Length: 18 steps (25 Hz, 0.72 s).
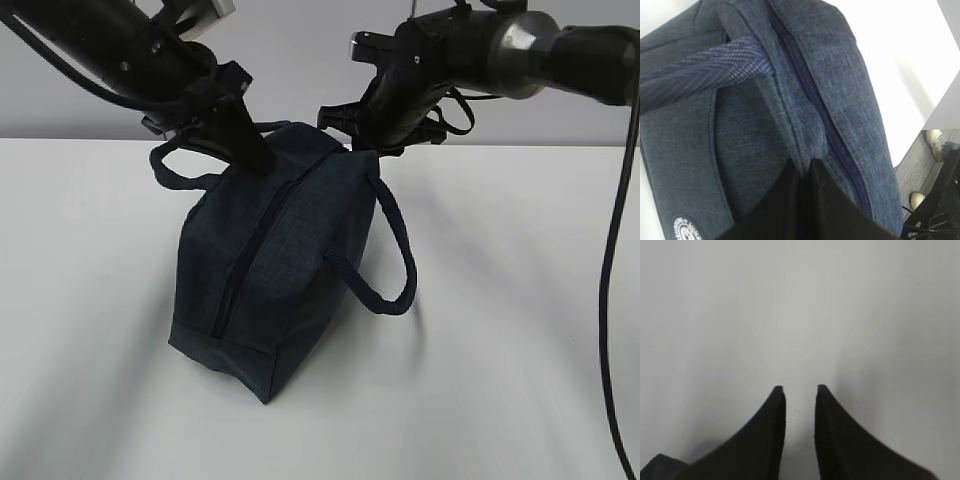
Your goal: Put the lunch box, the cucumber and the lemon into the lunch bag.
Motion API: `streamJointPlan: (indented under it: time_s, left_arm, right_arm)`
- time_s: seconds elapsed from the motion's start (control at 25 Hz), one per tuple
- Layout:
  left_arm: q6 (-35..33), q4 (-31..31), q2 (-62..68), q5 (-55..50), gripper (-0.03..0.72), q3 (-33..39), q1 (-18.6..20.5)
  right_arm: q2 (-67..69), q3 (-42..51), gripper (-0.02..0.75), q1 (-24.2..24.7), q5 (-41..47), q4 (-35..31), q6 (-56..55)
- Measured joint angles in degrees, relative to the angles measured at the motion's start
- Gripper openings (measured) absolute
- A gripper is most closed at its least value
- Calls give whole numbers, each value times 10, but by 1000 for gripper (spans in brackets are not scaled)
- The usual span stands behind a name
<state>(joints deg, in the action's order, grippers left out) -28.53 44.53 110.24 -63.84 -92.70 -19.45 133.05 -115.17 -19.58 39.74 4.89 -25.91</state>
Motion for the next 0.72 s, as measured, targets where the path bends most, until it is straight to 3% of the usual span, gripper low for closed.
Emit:
streamJointPlan:
  time_s: [0.16,0.28,0.72]
  left_arm:
    - [0,0,0,-4,-6,0,0]
    - [0,0,-1,-4,-6,0,0]
    - [14,-32,-1,-1,-6,0,0]
  right_arm:
    - [0,0,275,2,2,5,1]
    - [0,-1,342,2,13,5,1]
    - [0,-101,363,2,140,31,12]
